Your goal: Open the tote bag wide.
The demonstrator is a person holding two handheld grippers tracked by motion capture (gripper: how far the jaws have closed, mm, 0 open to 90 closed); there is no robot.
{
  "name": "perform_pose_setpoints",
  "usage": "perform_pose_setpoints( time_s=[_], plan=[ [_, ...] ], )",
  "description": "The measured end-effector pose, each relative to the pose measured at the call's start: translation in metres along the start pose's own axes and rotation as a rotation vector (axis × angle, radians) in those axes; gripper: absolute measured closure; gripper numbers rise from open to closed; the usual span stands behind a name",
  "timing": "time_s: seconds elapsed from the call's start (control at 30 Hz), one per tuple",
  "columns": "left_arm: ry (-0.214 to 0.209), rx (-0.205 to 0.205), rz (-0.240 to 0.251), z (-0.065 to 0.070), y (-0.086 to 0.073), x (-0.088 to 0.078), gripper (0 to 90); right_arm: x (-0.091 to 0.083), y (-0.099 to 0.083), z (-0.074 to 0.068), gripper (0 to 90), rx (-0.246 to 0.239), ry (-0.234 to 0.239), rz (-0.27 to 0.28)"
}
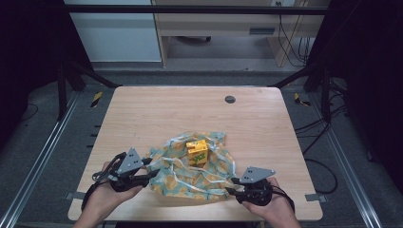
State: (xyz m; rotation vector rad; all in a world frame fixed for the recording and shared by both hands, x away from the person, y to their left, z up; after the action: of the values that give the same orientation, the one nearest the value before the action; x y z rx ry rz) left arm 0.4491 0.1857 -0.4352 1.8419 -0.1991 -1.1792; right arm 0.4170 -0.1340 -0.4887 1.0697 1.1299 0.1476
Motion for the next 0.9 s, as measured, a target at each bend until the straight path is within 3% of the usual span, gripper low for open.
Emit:
perform_pose_setpoints(
  time_s=[0.23,0.4,0.7,0.83,0.9],
  plan=[
    [-0.017,0.000,-0.036,-0.007,0.003,0.013,50.3,-0.008,0.016,0.004,50.0,-0.003,0.005,0.026],
    [-0.031,-0.002,-0.062,-0.008,0.001,0.023,49.7,-0.010,0.031,0.014,40.2,0.019,-0.021,0.035],
    [-0.044,0.009,-0.089,-0.007,-0.001,0.032,51.3,0.020,0.054,0.035,18.5,0.031,-0.106,0.027],
    [-0.048,0.004,-0.106,-0.010,-0.004,0.037,52.2,0.029,0.056,0.043,16.7,0.040,-0.123,0.009],
    [-0.061,0.003,-0.099,-0.008,-0.004,0.039,54.9,0.037,0.056,0.053,21.7,0.060,-0.143,0.000]
  ],
)
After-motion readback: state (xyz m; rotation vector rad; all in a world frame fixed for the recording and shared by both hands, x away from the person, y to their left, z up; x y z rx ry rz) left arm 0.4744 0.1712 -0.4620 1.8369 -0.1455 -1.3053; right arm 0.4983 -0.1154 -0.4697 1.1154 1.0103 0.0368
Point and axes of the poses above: each handheld gripper's, and its own axes: x roughly forward along the jaws, y roughly out of its top, z roughly to its right, the point moved 6 cm from there along x, roughly forward along the jaws, and after that the axes turned 2 degrees about -y, right-handed, at the moved point
